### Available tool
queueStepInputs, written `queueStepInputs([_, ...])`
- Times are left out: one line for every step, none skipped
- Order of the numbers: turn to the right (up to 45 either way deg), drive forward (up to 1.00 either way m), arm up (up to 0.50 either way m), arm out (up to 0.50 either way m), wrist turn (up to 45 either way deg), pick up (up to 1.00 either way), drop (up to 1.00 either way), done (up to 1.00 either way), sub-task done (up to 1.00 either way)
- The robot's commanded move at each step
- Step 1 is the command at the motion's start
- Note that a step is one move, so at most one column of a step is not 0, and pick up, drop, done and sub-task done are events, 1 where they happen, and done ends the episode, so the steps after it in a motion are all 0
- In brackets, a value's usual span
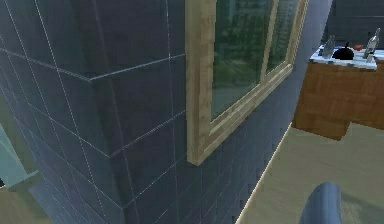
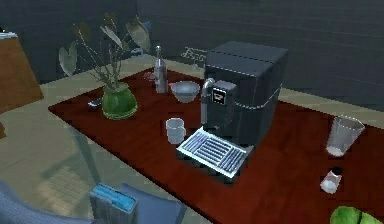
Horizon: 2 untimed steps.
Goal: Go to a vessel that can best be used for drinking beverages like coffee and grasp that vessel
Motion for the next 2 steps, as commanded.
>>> queueStepInputs([0.0,0.0,0.5,0.0,0.0,0.0,0.0,0.0,0.0])
queueStepInputs([0.0,0.0,0.36,0.0,0.0,0.0,0.0,0.0,0.0])
